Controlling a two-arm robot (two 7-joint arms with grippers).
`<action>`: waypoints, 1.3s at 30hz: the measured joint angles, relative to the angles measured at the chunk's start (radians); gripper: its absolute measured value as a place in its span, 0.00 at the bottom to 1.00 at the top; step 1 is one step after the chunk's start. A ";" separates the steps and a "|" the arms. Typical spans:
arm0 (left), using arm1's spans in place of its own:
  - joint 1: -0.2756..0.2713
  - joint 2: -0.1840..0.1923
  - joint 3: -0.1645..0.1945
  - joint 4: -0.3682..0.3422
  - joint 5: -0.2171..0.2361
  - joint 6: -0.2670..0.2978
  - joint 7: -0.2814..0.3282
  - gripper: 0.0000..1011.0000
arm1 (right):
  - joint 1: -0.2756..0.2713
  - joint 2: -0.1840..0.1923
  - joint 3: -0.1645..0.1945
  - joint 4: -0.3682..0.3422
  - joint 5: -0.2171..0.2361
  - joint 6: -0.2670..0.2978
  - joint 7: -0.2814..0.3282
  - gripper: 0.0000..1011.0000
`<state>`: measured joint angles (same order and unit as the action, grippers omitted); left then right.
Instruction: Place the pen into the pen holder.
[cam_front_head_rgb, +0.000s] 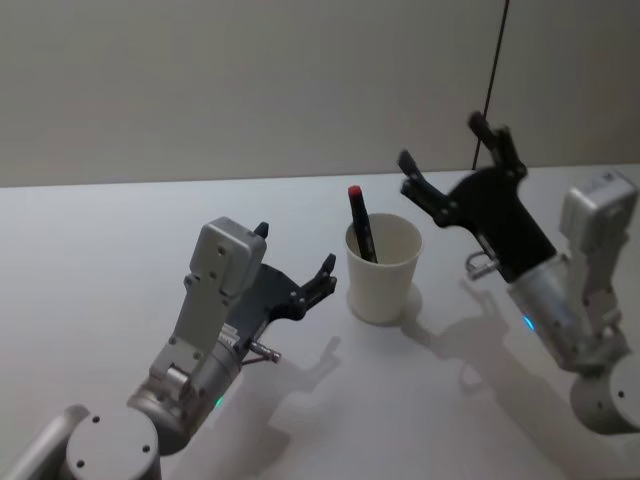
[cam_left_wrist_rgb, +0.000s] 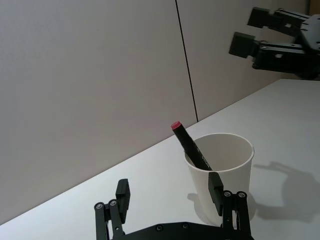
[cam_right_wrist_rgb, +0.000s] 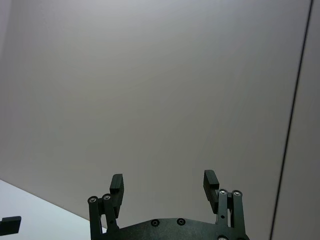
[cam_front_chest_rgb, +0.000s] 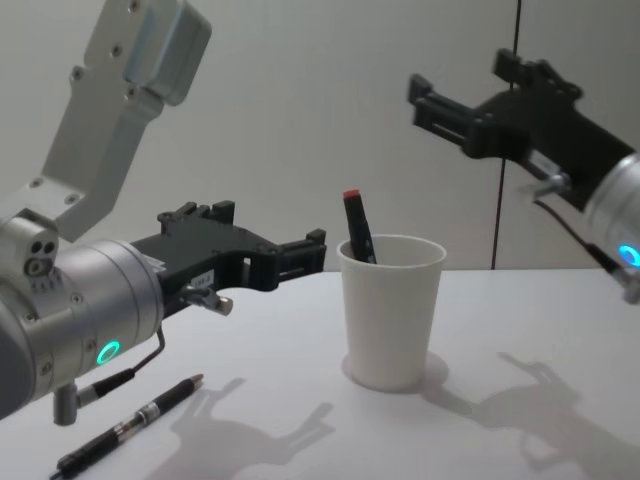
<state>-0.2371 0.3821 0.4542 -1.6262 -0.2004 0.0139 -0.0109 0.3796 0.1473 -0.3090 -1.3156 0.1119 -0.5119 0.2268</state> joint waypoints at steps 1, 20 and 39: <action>0.000 0.000 0.000 0.000 0.000 0.000 0.000 0.99 | -0.025 0.011 0.001 -0.034 -0.003 0.016 -0.021 0.99; 0.000 0.000 0.000 0.000 0.000 0.000 0.000 0.99 | -0.285 0.135 0.027 -0.302 0.045 0.151 -0.219 0.99; 0.000 0.000 0.000 0.000 0.000 0.000 0.000 0.99 | -0.420 0.205 0.052 -0.409 0.096 0.186 -0.299 0.99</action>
<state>-0.2371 0.3821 0.4542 -1.6262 -0.2004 0.0139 -0.0109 -0.0403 0.3520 -0.2572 -1.7244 0.2076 -0.3260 -0.0723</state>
